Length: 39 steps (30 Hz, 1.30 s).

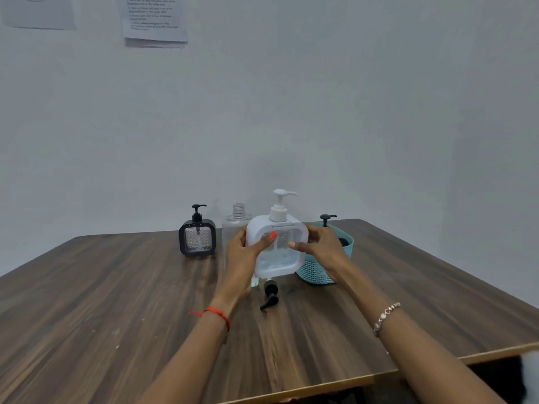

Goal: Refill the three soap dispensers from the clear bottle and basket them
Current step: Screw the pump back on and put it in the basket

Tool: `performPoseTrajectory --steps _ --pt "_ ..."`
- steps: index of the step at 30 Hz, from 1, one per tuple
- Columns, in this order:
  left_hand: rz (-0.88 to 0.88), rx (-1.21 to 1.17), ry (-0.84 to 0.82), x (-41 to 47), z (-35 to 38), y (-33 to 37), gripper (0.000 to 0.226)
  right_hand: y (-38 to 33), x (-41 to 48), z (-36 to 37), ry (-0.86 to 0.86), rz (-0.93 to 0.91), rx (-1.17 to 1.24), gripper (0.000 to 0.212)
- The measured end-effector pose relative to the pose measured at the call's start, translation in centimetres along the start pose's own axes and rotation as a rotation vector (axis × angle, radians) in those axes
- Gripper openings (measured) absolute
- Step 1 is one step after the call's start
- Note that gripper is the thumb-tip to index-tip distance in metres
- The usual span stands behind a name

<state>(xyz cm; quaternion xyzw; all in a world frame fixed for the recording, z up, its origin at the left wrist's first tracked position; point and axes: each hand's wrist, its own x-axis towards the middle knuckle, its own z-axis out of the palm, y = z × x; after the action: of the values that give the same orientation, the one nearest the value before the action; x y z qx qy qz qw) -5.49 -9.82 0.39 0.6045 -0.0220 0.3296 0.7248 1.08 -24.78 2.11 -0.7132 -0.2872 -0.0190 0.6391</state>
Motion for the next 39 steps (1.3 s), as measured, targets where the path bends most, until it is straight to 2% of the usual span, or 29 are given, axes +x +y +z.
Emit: performPoseTrajectory --steps 4,9,16,24,32,39 --pt "0.099 0.086 -0.015 1.8 2.6 0.4 0.038 -1.1 1.3 -1.5 0.093 -0.065 -0.021 0.047" --pt "0.199 0.185 -0.022 4.7 5.5 1.2 0.031 -2.1 4.5 -3.0 0.210 -0.153 -0.108 0.059" --pt "0.280 0.283 -0.025 9.2 8.7 1.3 0.030 -3.6 7.9 -5.4 0.309 -0.227 -0.167 0.055" --pt "0.285 0.284 -0.057 13.4 11.4 -0.6 0.031 -2.1 12.8 -8.8 0.281 -0.235 -0.197 0.037" --pt "0.195 0.368 -0.075 14.9 11.3 -4.7 0.032 2.5 14.5 -9.8 0.128 -0.116 -0.155 0.029" --pt "-0.015 0.421 -0.143 14.0 9.8 -8.2 0.031 6.6 14.2 -10.0 0.070 0.011 -0.247 0.029"
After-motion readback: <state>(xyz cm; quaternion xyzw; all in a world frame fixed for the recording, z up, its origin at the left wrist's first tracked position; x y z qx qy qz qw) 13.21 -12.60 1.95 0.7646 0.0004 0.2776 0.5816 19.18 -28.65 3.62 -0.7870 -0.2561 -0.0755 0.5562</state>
